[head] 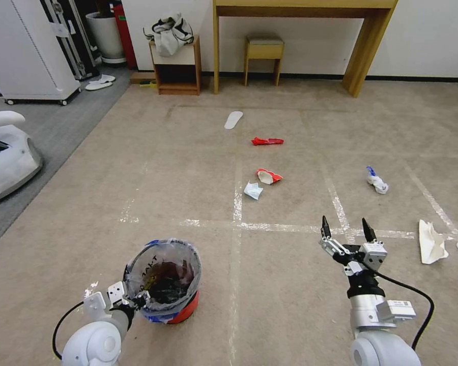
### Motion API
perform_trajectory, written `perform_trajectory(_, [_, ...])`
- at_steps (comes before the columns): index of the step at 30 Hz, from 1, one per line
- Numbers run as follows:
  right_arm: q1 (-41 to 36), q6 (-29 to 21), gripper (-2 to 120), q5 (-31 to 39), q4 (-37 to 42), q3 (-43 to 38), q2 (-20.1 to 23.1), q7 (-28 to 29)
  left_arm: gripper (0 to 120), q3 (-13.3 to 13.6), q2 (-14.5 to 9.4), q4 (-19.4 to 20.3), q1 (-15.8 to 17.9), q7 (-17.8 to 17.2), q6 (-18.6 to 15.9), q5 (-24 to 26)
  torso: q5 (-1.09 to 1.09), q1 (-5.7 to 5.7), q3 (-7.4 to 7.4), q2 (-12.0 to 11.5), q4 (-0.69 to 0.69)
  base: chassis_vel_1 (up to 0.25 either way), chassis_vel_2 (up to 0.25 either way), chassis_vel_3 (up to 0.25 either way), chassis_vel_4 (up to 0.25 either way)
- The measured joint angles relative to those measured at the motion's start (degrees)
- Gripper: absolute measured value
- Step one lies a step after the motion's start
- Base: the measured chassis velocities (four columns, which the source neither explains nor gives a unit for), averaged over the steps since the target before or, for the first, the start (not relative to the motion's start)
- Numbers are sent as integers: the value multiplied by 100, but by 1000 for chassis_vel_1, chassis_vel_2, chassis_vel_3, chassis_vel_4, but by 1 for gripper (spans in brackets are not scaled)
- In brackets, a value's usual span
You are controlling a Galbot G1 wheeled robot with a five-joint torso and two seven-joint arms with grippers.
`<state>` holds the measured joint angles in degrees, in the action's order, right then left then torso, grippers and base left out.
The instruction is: Pick up the trash bin and place the garbage on the floor into it.
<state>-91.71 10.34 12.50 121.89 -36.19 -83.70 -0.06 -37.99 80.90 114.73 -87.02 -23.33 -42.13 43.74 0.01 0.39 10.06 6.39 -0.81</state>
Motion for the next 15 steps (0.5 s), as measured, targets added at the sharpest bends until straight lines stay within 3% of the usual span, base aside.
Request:
perform_trajectory(1, [5, -2, 100, 0, -8, 2, 1, 0, 15, 0, 4, -13, 5, 9, 0, -1, 0, 0, 0, 0, 0, 0, 0, 0, 0])
perform_trajectory(4, [6, -2, 100, -2, -12, 3, 1, 0, 11, 0, 7, -22, 9, 14, 0, -1, 0, 0, 0, 0, 0, 0, 0, 0, 0])
perform_trajectory(6, [6, -2, 100, -6, -26, 3, 7, 0, 0, 8, 20, -72, 28, 40, 1, 6, -2, 0, 0, 0, 0, 0, 0, 0, 0])
perform_trajectory(15, [7, -3, 100, -9, -72, 3, 24, 2, 0, -2, 59, -102, 32, 144, 2, -121, 0, 0, 0, 2, 0, 0, 0, 0, 0])
